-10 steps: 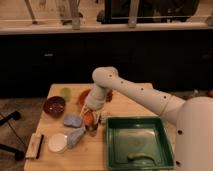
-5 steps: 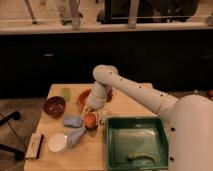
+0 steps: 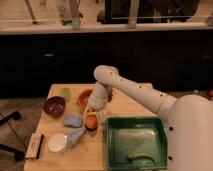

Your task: Place apple in metal cup

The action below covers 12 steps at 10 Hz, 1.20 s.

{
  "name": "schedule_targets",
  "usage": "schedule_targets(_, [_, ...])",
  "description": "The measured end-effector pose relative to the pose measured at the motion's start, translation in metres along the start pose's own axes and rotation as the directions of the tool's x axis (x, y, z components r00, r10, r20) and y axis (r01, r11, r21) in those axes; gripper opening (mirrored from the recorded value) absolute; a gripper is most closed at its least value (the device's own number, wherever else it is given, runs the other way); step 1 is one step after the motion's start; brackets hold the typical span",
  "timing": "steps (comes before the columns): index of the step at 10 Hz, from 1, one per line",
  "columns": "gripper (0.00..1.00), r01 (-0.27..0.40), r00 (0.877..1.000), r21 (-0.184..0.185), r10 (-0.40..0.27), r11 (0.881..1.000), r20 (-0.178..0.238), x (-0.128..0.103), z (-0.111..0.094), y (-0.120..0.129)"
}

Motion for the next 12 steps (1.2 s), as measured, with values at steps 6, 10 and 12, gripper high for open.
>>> schedule_targets(6, [0.74, -0.011, 1.0, 0.001, 0.011, 1.0, 0.024, 0.004, 0.0061, 0.0])
schedule_targets(10, [0.8, -0.013, 1.0, -0.002, 0.013, 1.0, 0.022, 0.0055, 0.007, 0.0005])
schedule_targets(12, [0.8, -0.018, 1.0, -0.005, 0.019, 1.0, 0.02, 0.0055, 0.0064, 0.0011])
